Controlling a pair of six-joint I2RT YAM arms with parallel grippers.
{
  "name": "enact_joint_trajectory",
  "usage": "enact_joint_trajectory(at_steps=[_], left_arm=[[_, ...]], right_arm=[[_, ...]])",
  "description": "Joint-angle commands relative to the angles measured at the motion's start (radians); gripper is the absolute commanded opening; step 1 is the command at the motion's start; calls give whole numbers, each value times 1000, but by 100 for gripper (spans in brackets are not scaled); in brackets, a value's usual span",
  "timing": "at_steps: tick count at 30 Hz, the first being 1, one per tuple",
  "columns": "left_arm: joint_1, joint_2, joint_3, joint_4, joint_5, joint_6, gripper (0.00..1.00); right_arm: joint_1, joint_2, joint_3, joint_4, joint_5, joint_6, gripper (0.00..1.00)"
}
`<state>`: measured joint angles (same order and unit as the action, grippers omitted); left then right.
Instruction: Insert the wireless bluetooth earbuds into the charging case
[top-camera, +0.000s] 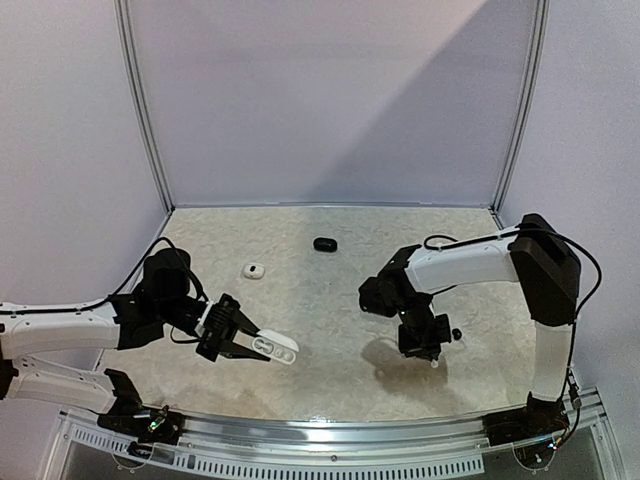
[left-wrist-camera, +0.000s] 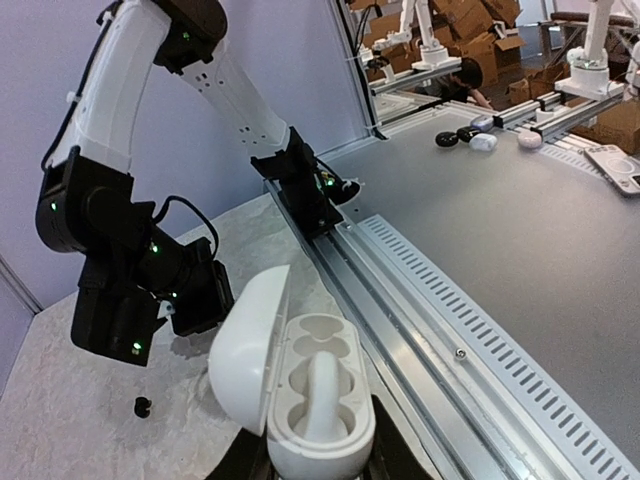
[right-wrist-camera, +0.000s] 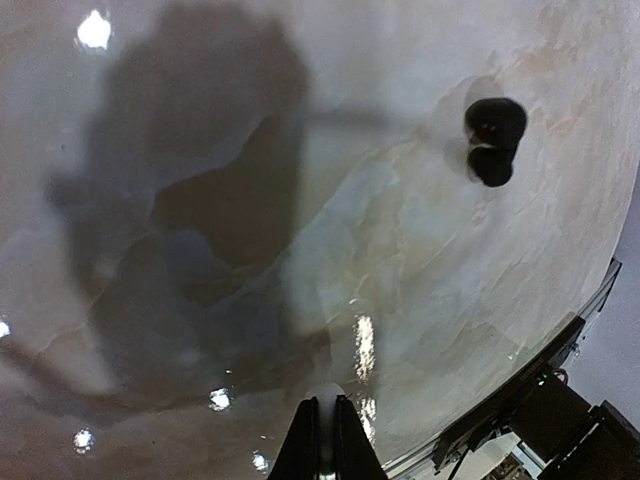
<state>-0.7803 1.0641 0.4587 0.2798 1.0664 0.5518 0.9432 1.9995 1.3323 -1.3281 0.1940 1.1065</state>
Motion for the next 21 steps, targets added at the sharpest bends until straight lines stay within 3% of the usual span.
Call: enact_joint_trajectory(at_steps=[1,4,11,21], left_arm=[[-20,-24,-18,25,-15,-16,0],[-20,-23,-15,28,-14,-12,0],[-20,-23,-11,23,-15,-7,0],[-20,-13,-11,23,-15,-1,0]], right_arm=[[18,60,24,24,-58,31,0],[24,105,50,43,-77,27,1],[27,150,72,80,-118,3,18],[27,136,164,65,-121,-23,26]])
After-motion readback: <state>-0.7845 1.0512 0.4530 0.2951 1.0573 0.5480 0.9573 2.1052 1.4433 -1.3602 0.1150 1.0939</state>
